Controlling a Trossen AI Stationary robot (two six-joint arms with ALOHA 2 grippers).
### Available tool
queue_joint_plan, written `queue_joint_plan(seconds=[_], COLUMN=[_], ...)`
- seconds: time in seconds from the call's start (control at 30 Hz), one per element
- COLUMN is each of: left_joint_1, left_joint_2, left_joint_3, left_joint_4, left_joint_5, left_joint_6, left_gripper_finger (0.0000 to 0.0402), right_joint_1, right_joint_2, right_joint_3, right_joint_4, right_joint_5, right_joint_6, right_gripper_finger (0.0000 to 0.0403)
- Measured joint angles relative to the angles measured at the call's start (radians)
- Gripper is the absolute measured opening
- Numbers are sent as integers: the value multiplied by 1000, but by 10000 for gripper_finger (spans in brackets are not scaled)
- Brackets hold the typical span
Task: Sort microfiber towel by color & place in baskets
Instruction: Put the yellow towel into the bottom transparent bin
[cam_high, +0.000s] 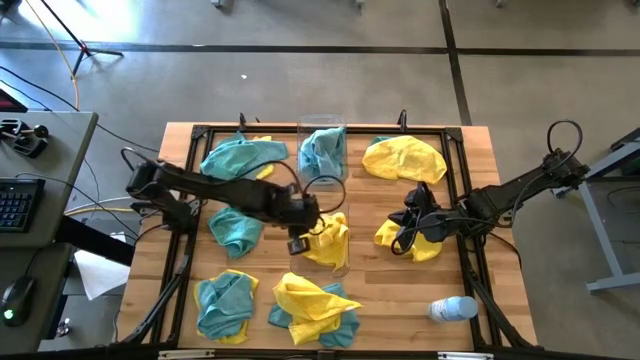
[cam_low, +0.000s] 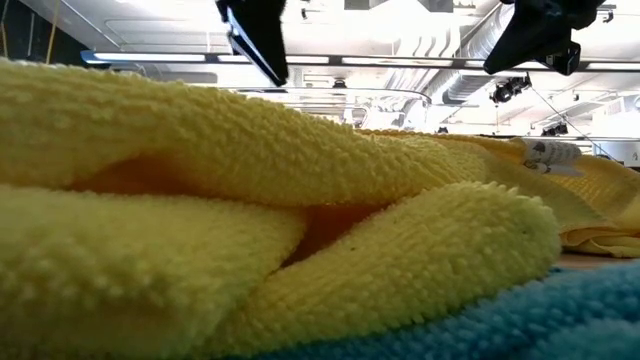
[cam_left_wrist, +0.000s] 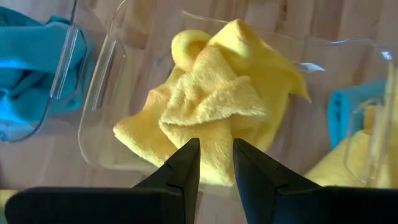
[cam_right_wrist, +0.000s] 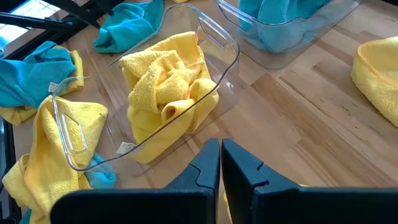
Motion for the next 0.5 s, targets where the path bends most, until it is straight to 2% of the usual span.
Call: queue_joint_plan(seconds=[0.5], left_joint_1=[-91], left_joint_2=[-349], left_joint_3=[-278], left_joint_4=[29], left_joint_5=[-96], left_joint_6=[-234], left_gripper_finger=[85], right_joint_1=[0], right_joint_2=[0], right_joint_3=[0], right_joint_4=[11], right_joint_5=[7], right_joint_6=[-26], right_gripper_finger=[12])
